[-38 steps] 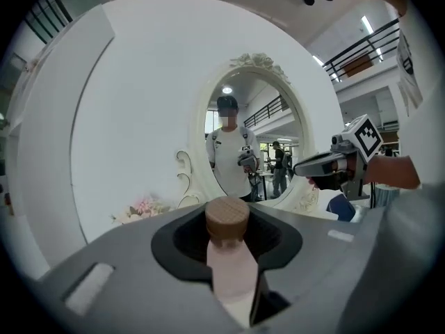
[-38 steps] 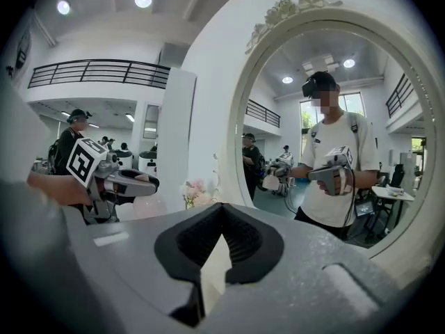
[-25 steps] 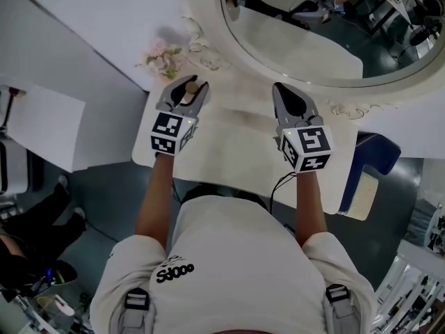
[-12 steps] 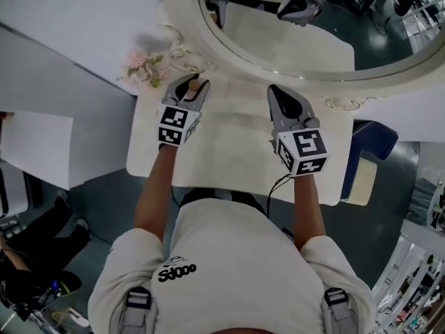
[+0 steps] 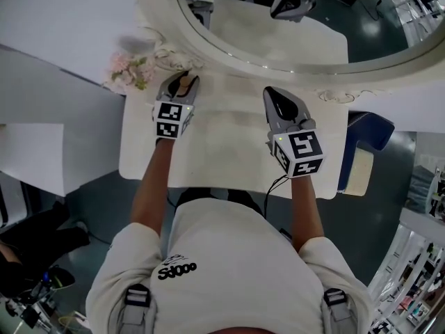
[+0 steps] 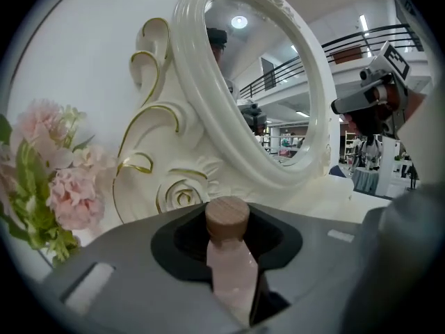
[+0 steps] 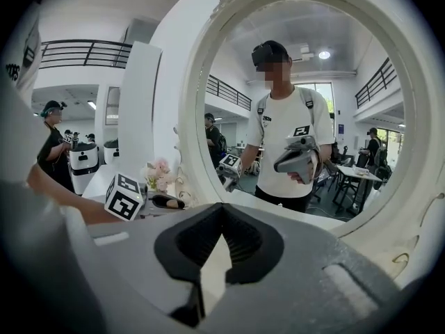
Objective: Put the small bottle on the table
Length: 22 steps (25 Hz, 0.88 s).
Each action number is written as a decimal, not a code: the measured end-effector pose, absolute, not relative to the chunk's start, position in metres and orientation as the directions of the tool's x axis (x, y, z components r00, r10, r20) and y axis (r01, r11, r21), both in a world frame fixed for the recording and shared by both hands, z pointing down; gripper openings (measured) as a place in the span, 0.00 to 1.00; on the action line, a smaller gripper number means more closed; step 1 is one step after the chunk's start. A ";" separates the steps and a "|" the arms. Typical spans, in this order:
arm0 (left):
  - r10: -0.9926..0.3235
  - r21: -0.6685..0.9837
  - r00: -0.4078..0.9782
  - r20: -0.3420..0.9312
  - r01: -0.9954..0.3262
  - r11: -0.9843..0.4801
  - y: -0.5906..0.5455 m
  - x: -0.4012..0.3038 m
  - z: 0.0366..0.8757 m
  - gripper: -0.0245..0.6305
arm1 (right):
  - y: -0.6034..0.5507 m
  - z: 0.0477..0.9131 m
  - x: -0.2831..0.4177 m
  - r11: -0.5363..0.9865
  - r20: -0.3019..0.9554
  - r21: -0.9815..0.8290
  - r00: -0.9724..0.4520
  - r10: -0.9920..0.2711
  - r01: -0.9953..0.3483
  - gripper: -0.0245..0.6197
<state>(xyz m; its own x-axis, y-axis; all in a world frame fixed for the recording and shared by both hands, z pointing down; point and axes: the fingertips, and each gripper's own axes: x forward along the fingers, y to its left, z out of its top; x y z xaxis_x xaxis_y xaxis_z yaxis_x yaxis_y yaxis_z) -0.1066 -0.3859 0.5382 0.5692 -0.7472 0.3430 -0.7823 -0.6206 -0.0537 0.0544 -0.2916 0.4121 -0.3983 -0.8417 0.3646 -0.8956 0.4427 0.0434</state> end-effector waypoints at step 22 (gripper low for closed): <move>-0.763 -0.065 0.548 0.342 -0.797 -0.601 -0.388 -0.106 0.544 0.28 | -0.292 0.417 0.053 0.474 0.363 0.017 -0.436 -0.823 -0.880 0.04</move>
